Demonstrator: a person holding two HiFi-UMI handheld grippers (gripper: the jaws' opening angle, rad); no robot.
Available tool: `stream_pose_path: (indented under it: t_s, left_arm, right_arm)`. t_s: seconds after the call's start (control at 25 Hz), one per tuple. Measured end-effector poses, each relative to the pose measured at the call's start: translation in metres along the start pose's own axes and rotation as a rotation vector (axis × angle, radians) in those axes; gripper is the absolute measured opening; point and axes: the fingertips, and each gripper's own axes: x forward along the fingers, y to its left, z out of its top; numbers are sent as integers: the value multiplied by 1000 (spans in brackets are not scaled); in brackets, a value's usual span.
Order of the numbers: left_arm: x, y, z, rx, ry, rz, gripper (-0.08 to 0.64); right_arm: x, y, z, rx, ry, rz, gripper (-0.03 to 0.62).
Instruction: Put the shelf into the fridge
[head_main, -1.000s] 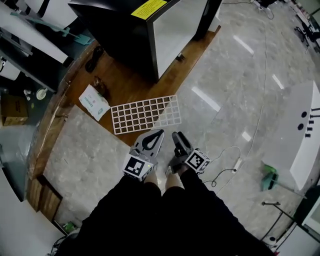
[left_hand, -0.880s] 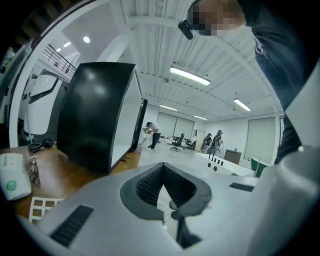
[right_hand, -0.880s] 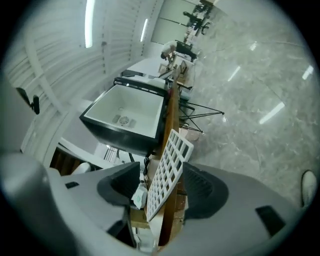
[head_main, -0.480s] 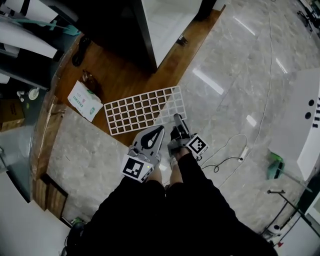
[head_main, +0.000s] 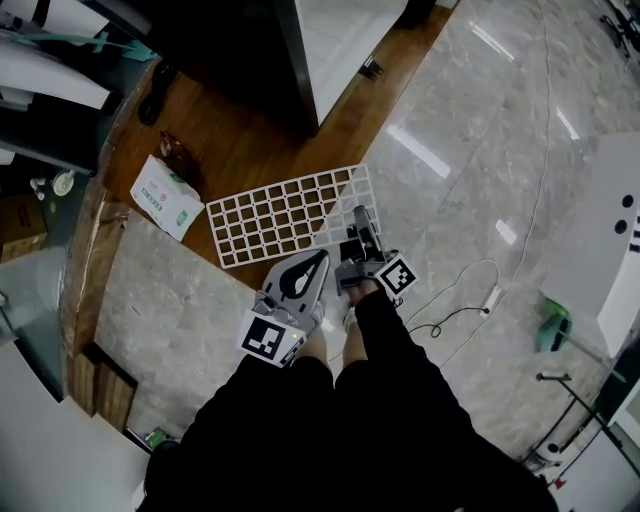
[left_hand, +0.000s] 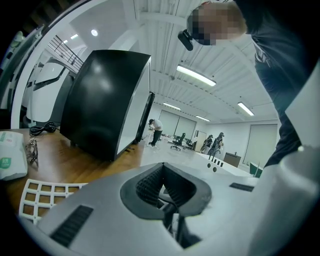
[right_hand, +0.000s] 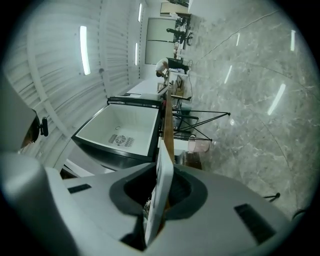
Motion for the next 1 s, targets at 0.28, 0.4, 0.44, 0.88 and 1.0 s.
stream_pose_path:
  t_s: [0.28,0.4,0.44,0.88,1.0]
  left_arm:
    - [-8,3,-2,-11,2,15,6]
    - [-15,2,-2,-13,6,19,6]
    - [-17,2,-3,-15,7,21,6]
    - [-59,-1,0,-126,-5,77,6]
    - [-80,5,8,-250,-55,126,6]
  right_arm:
    - [-1,-1,1,160,-44,37,32]
    - [-2,7,1,219,-66,71,32]
    - [-3,10,2,233,-71,81,32]
    - [-18,57,25,319,-136,163,38]
    - [-26,84,35,329,-133,179,38]
